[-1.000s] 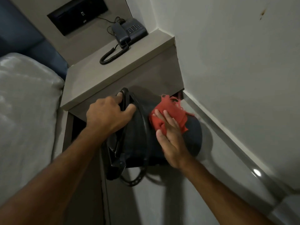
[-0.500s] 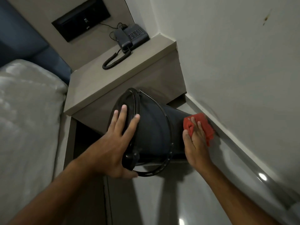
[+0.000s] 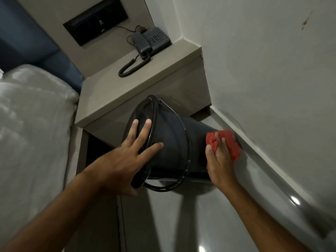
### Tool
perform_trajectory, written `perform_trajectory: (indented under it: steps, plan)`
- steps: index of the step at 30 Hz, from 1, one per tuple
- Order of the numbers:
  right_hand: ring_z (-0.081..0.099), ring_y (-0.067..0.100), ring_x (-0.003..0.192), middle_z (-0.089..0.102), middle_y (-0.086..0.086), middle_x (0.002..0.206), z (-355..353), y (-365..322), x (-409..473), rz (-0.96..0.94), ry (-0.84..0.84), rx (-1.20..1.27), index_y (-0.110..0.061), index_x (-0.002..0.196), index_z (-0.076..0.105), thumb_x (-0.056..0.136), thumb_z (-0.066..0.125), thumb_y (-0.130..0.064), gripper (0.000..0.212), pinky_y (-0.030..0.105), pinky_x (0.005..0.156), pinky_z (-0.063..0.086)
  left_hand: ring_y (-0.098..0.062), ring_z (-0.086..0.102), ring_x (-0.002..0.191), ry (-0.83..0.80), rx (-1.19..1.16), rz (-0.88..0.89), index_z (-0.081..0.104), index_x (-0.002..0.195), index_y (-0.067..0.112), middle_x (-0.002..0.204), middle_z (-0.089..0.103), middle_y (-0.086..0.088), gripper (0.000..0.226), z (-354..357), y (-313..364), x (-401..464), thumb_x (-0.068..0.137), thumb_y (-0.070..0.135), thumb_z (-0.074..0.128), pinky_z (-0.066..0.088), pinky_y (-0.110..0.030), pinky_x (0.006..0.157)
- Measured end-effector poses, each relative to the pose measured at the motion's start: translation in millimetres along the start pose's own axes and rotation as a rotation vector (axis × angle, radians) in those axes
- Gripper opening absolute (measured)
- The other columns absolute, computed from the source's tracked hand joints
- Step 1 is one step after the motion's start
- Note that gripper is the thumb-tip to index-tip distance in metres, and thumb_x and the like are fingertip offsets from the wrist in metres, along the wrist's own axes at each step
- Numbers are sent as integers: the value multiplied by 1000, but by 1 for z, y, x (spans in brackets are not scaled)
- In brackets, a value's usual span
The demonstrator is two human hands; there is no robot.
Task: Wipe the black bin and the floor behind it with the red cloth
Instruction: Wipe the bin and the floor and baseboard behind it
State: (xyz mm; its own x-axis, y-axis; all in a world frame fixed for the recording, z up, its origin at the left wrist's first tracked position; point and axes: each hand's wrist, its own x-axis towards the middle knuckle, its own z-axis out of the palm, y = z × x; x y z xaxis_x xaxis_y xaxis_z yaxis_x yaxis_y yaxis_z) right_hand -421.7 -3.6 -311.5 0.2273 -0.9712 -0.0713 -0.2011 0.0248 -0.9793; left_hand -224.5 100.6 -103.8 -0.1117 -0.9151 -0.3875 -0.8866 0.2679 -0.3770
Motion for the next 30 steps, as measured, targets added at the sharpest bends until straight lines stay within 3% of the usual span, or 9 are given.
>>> perform_trajectory:
  steps: [7,11,14,17,20,22,24,28,30]
  plan:
    - [6,20,154,13,7,167,-13,-13,5,50,-15,51,-19,157,15,105,32,-40,58,42,125,7,-56,2,143,237,23,151,44,133,32,163,-3,-20,83,4,0,-4,59,61,69,61,-51,73]
    - [23,26,151,29,8,163,-19,-22,7,-6,-49,64,-34,149,36,101,33,-50,51,50,122,20,-42,-2,148,213,-284,47,34,135,45,165,-12,0,84,-10,-2,1,61,72,65,36,-60,103]
    - [59,16,97,62,1,100,-20,-30,9,-104,-75,61,-40,88,58,97,35,-50,27,41,91,45,-34,20,148,179,-520,-134,31,136,49,166,1,2,93,-17,-13,1,54,76,67,32,-62,112]
    - [53,14,72,53,-3,76,-18,-38,8,-179,-103,37,-26,77,54,98,37,-45,34,35,73,44,-28,13,150,177,-673,-203,13,144,53,166,-2,2,104,-12,-12,-4,56,69,67,26,-59,116]
    - [54,12,76,53,-8,78,-15,-32,10,-222,-70,-42,-28,77,54,98,35,-48,34,39,79,47,-20,-4,151,255,-721,-205,-4,150,41,164,-17,5,110,-5,4,-3,66,58,66,20,-45,118]
    - [57,15,82,58,-4,85,-17,-29,10,-216,-51,-84,-28,81,55,98,34,-50,35,43,83,50,-20,-5,151,323,-735,-173,4,149,38,165,-12,3,102,-2,10,2,71,52,67,18,-44,118]
    - [60,29,108,64,11,112,-25,-20,15,-153,-36,-172,-24,102,62,96,30,-58,47,53,97,48,-17,-6,151,376,-748,-172,18,143,37,165,1,7,91,-2,9,5,72,54,72,15,-47,119]
    - [37,38,142,44,17,152,-37,-15,20,5,47,-280,-15,145,44,91,22,-63,75,58,117,29,13,-10,141,470,-800,-156,30,133,38,136,3,52,76,-2,11,11,75,49,77,7,-41,118]
    - [37,33,142,45,13,152,-21,-41,6,-80,-9,-178,-18,144,47,93,26,-56,67,54,119,26,8,-7,143,490,-828,-154,29,131,40,142,8,44,74,-3,12,16,75,43,78,8,-46,120]
